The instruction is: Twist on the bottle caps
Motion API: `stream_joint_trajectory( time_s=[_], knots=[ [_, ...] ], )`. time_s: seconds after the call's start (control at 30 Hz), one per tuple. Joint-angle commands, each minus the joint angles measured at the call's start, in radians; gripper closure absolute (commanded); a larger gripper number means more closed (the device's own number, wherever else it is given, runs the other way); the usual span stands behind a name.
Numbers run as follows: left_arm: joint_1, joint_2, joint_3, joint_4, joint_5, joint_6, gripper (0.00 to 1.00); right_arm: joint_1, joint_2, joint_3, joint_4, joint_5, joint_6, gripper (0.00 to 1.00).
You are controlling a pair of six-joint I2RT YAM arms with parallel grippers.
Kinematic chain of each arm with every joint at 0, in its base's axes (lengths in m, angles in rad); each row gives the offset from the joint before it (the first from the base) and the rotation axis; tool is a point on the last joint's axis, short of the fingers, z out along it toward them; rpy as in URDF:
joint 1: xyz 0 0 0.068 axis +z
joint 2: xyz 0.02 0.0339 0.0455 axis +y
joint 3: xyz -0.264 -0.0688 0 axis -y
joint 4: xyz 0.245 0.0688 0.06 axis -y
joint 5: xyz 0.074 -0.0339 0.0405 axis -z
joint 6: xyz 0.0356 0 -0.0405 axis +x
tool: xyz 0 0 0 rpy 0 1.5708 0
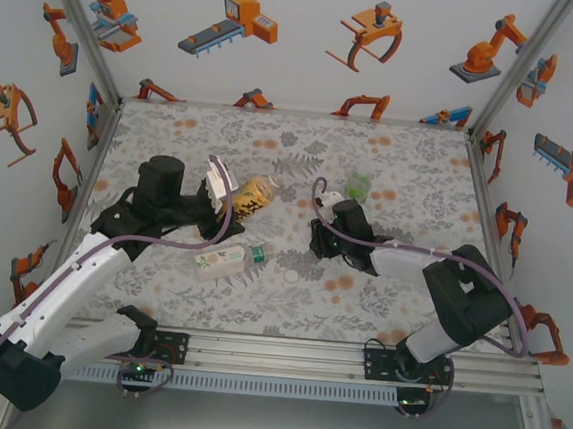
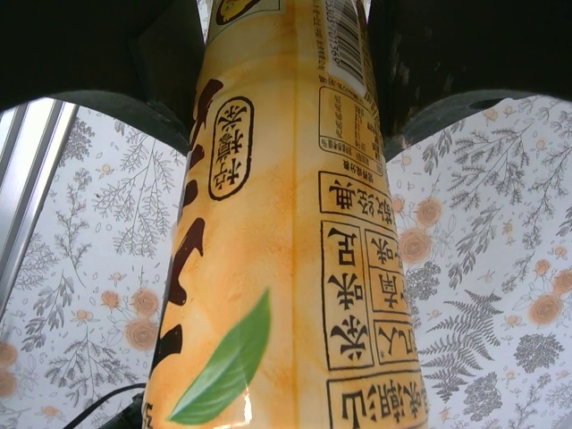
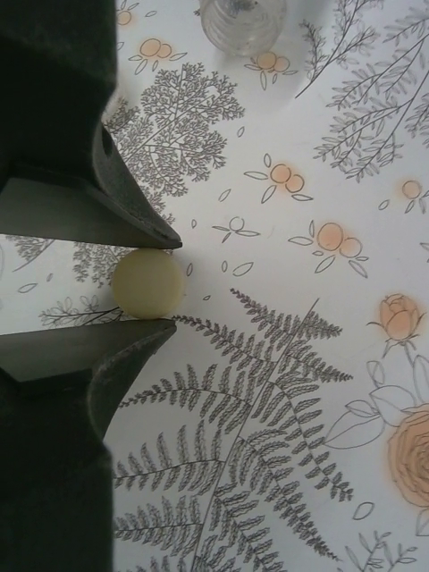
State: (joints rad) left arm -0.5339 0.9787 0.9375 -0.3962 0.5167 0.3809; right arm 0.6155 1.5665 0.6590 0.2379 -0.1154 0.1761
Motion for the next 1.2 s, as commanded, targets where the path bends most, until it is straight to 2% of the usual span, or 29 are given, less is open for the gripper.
stream_joint_trajectory(
  time_s=[0.0, 0.23, 0.5, 0.73, 0.93, 1.17],
  knots=[
    [0.006, -0.009, -0.006, 0.016, 0.022, -0.01, 1.0, 0.017, -0.003, 0.075, -0.212, 0.046, -0.006, 0.59],
    [0.007, -0.018, -0.006, 0.014, 0.022, -0.01, 1.0, 0.042, 0.09, 0.215, -0.428, 0.07, -0.021, 0.51],
    [0.008, -0.029, -0.007, 0.008, 0.021, -0.008, 1.0, 0.051, 0.239, 0.409, -0.657, 0.119, 0.037, 0.54],
    [0.006, -0.034, -0.007, 0.005, 0.022, -0.005, 1.0, 0.052, 0.336, 0.558, -0.859, 0.114, 0.137, 0.56],
    [0.007, -0.035, -0.006, 0.003, 0.022, -0.002, 1.0, 0.059, 0.365, 0.621, -0.95, 0.113, 0.154, 0.56],
    [0.006, -0.034, -0.006, 0.003, 0.025, -0.001, 1.0, 0.061, 0.357, 0.633, -0.954, 0.151, 0.181, 0.56]
  ],
)
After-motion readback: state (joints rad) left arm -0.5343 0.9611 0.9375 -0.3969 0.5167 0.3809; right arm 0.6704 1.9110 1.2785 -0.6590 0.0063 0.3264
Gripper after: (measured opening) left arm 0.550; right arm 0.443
